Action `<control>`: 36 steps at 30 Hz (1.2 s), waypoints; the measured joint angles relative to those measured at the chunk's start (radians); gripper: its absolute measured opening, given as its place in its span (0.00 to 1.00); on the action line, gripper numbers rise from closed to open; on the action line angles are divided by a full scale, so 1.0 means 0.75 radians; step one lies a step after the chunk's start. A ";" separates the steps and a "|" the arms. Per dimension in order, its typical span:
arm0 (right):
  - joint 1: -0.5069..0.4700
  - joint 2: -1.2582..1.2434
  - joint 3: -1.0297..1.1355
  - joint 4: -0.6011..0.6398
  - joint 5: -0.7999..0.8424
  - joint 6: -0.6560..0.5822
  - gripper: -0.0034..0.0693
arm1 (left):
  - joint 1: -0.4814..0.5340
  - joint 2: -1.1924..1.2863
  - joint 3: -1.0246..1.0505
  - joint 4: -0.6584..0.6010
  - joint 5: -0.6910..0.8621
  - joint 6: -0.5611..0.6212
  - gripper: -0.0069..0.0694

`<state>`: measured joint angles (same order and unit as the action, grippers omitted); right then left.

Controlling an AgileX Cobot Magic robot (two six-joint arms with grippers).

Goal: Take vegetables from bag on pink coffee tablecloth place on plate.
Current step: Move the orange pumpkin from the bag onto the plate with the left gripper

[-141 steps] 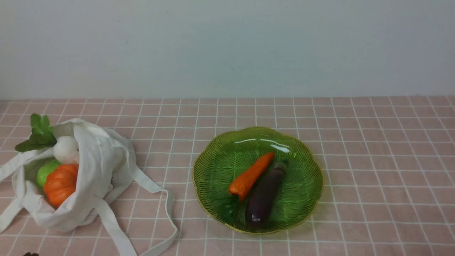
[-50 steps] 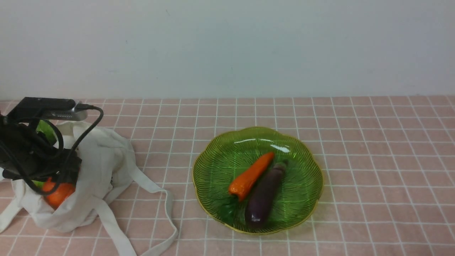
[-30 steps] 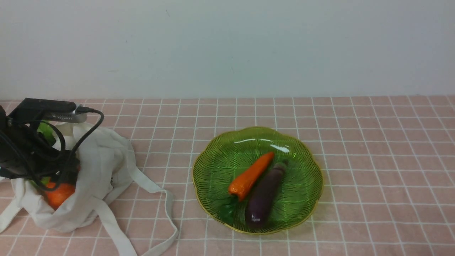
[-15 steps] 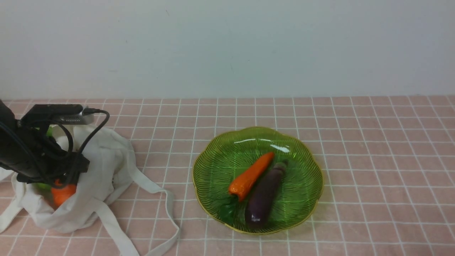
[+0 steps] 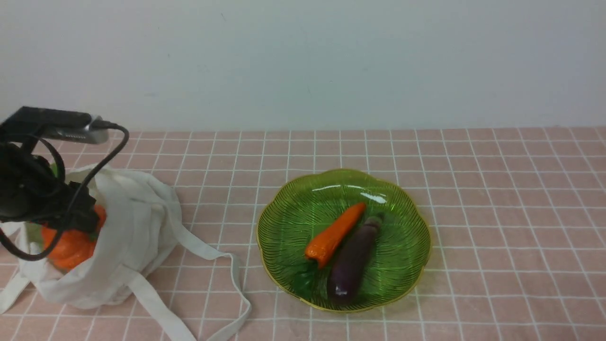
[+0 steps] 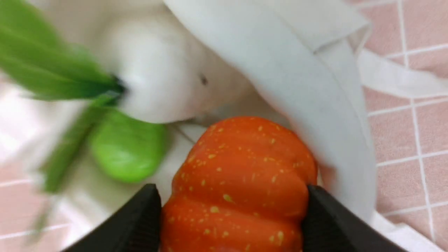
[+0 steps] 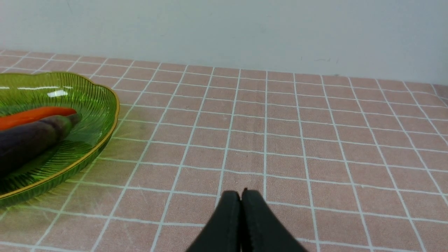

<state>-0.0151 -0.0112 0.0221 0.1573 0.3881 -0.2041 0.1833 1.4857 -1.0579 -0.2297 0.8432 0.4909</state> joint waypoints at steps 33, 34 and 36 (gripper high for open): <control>0.000 0.000 0.000 0.000 0.000 0.000 0.03 | -0.837 0.258 -0.065 -0.513 -0.618 0.127 0.69; 0.000 0.000 0.000 0.000 0.000 0.000 0.03 | -0.837 0.297 -0.080 -0.513 -0.642 0.127 0.69; 0.000 0.000 0.000 0.000 0.000 0.000 0.03 | -0.836 0.375 -0.115 -0.513 -0.674 0.121 0.69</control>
<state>-0.0151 -0.0112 0.0221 0.1573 0.3881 -0.2044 -0.4436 1.7672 -1.1439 -0.6146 0.3380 0.5819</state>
